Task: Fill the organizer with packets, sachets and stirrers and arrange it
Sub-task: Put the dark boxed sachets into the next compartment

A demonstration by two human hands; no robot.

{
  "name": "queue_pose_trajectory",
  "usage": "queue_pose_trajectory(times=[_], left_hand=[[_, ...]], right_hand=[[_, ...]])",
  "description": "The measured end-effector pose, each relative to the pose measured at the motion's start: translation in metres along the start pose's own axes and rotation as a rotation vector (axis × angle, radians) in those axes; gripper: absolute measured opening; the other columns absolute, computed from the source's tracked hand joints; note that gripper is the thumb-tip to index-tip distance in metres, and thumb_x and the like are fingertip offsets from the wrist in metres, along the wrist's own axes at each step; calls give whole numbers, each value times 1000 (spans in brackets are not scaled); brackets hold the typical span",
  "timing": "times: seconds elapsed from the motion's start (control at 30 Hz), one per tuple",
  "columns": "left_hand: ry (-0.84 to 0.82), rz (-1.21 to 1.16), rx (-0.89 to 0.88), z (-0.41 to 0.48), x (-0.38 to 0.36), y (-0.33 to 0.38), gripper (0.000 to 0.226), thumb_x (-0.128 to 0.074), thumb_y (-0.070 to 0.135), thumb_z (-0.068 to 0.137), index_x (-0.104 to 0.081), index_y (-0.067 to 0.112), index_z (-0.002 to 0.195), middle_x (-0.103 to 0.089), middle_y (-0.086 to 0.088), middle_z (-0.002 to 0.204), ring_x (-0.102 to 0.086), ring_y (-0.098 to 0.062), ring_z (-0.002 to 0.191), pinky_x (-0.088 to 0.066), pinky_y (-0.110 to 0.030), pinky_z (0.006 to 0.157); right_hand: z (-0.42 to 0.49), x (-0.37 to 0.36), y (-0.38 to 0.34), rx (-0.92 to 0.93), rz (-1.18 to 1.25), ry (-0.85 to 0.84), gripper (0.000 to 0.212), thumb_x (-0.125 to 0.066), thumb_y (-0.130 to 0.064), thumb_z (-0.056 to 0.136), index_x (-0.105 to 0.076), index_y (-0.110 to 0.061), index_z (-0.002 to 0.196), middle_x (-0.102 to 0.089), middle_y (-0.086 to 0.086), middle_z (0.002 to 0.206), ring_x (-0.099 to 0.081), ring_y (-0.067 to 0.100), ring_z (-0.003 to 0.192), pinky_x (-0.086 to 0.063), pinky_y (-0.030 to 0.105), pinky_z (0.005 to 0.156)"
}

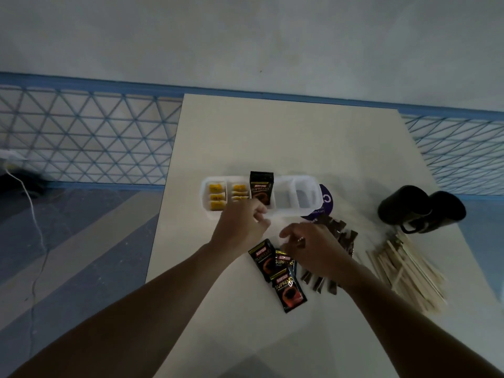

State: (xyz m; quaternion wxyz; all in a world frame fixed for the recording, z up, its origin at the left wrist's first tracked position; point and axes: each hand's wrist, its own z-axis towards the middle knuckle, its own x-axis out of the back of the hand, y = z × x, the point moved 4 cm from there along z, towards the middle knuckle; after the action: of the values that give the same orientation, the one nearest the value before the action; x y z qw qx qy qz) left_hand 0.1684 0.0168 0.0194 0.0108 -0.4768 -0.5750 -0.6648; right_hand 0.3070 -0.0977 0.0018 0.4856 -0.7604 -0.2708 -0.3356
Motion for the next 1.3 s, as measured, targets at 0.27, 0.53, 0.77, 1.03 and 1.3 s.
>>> queue_pose_trajectory(times=[0.27,0.53,0.77,1.03,1.3], left_hand=[[-171,192,268,-36,-41,-28,54,-71,34,84,-52,13,130,-56,-7,123,-57,-24,110,-49,-32,86],[-150,120,416,-58,-66,-38,58,-71,32,83,-45,18,133,-46,-9,123,-54,-30,111,-48,-39,89],[-77,56,420,-62,-66,-43,35,-65,21,84,-55,22,117,-64,-2,110,-60,-27,102,-51,-39,82],[-80,-96,324,-60,-59,-39,26,-57,13,89,-59,23,113,-68,-1,101,-62,-25,95,-53,-39,80],[-242,-443,380,-49,-42,-27,32,-51,3,96,-56,24,120,-63,-1,111,-66,-23,94,-62,-45,72]], right_hand=[[-33,-39,15,-101,-273,-79,96,-72,-59,78,-21,-31,155,-52,0,142,-55,17,121,-49,41,97],[-38,-61,15,-116,-351,-72,100,-76,-45,78,-18,-21,156,-42,1,148,-53,21,126,-53,39,93],[-42,-67,15,-97,-327,33,83,-80,-46,73,-37,-29,143,-41,1,132,-55,13,98,-58,33,75],[-43,-59,12,6,-266,126,26,-63,-32,92,-57,-26,117,-46,0,122,-56,15,98,-50,26,63],[-28,-26,-6,34,39,32,35,-61,-7,89,-58,-27,118,-69,-4,108,-66,14,96,-57,38,79]])
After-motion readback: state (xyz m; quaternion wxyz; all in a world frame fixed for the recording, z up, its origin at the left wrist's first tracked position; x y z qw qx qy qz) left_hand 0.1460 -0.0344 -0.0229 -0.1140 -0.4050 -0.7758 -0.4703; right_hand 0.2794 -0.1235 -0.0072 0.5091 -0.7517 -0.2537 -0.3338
